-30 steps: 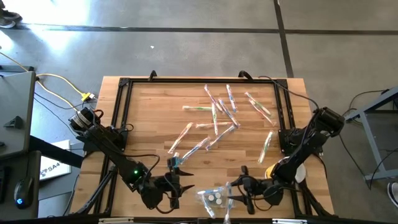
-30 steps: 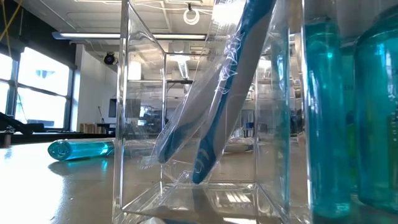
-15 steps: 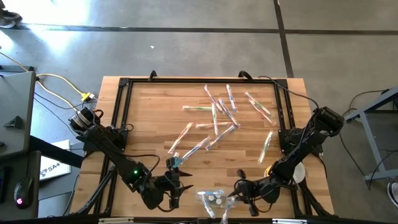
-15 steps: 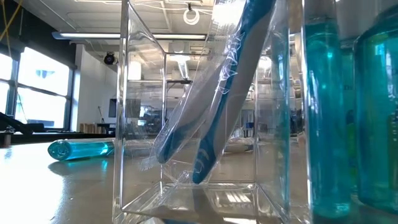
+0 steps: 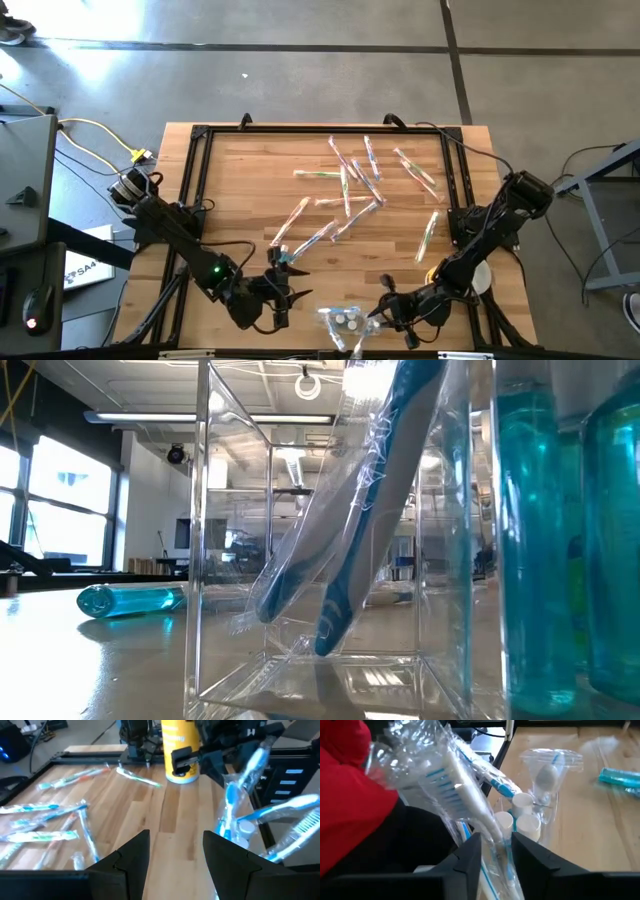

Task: Pick & Place toothbrushing station
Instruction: Put the blue toothbrush into the transparent organizer, then put the green toothbrush into the transparent organizer

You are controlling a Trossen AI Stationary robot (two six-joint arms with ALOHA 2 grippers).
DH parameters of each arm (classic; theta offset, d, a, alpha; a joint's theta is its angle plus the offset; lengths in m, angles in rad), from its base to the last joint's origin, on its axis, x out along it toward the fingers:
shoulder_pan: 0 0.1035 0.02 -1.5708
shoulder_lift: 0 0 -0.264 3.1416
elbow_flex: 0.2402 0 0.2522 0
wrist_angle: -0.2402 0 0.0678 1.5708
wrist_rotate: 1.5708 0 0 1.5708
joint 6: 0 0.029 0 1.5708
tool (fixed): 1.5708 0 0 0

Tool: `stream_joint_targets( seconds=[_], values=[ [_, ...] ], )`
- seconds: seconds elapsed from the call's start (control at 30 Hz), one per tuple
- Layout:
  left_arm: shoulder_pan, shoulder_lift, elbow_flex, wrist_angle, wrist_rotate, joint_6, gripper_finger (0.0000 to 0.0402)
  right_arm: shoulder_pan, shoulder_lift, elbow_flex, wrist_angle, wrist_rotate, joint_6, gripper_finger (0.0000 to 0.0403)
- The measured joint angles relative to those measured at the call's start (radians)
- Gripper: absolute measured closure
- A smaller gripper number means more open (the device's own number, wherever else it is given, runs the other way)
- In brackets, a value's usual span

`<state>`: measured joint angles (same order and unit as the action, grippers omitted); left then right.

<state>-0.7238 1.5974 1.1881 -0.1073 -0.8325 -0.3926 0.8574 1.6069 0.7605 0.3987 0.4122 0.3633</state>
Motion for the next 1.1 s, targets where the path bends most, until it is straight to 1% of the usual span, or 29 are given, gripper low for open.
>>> stream_joint_targets(
  seconds=[0.2, 0.4, 0.53, 0.6, 0.7, 0.77, 0.83, 0.9, 0.93, 1.0, 1.1],
  values=[
    [0.055, -0.006, 0.0, -0.016, 0.017, 0.031, 0.0224, -0.004, -0.063, 0.0, -0.071, -0.019, -0.001, 0.0244],
    [0.129, -0.006, 0.0, -0.03, 0.091, 0.107, 0.0224, -0.008, -0.162, 0.001, -0.176, -0.03, -0.026, 0.0196],
    [0.183, -0.007, 0.0, -0.064, 0.109, 0.146, 0.0224, -0.038, -0.275, 0.001, -0.292, -0.085, -0.035, 0.0181],
    [0.208, -0.016, 0.0, -0.113, 0.11, 0.16, 0.0224, -0.068, -0.341, 0.002, -0.35, -0.12, -0.041, 0.018],
    [0.26, -0.049, 0.0, -0.197, 0.112, 0.159, 0.0224, -0.119, -0.438, 0.002, -0.459, -0.126, -0.071, 0.0182],
    [0.3, -0.08, 0.0, -0.273, 0.111, 0.156, 0.0224, -0.165, -0.496, 0.002, -0.531, -0.12, -0.089, 0.0183],
    [0.351, -0.107, 0.0, -0.345, 0.106, 0.154, 0.0224, -0.227, -0.545, 0.002, -0.598, -0.075, -0.093, 0.0184],
    [0.41, -0.136, 0.0, -0.427, 0.105, 0.153, 0.0224, -0.3, -0.57, 0.002, -0.66, -0.027, -0.028, 0.0184],
    [0.443, -0.147, 0.0, -0.458, 0.105, 0.153, 0.0224, -0.341, -0.582, 0.002, -0.69, -0.02, 0.016, 0.0184],
    [0.515, -0.165, 0.001, -0.527, 0.105, 0.162, 0.0224, -0.449, -0.606, 0.002, -0.739, -0.02, 0.068, 0.0184],
    [0.631, -0.175, 0.001, -0.594, 0.106, 0.206, 0.0224, -0.624, -0.621, 0.005, -0.777, -0.018, 0.077, 0.0184]
  ],
)
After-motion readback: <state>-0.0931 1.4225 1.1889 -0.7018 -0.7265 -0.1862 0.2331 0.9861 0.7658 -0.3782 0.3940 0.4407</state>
